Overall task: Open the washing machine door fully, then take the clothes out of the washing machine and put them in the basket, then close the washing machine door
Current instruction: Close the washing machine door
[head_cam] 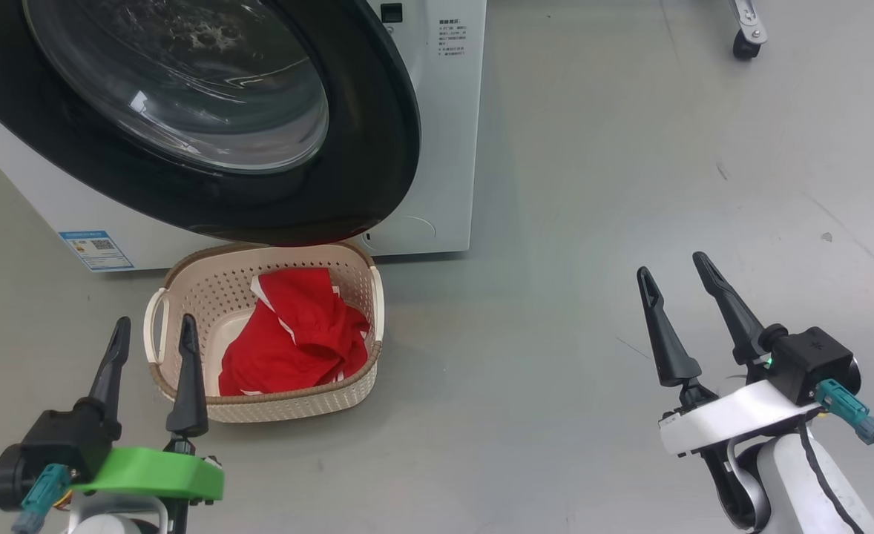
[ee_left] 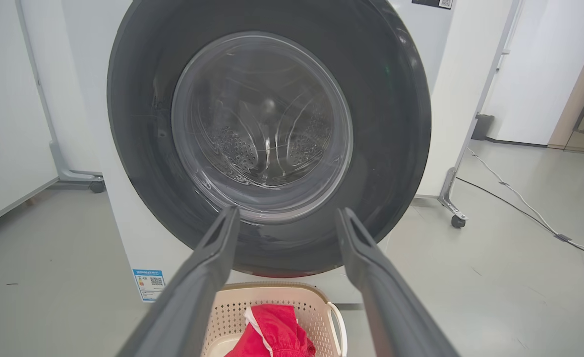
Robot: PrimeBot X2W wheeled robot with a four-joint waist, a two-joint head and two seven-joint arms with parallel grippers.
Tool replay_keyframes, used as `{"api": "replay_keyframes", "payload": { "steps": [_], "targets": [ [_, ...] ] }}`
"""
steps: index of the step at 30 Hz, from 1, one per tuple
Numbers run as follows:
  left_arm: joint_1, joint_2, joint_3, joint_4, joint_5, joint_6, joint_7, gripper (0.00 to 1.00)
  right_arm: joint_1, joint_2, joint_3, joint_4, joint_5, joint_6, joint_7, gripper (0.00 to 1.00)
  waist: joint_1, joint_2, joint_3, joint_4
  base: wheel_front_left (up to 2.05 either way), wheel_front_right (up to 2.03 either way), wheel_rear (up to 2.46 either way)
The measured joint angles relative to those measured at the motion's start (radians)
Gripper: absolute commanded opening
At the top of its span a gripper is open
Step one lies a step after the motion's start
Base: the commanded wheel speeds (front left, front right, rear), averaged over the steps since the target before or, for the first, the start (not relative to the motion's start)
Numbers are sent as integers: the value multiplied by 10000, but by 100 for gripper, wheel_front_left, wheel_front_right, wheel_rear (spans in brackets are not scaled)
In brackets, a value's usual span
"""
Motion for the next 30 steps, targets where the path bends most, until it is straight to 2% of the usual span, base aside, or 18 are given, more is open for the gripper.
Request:
{"api": "replay_keyframes", "payload": {
  "steps": [30],
  "targets": [
    [151,-500,449,15,677,-539,0,100,12,12,29,104,0,0,0,100,0,0,-173,-47,0,0,0]
  ]
}}
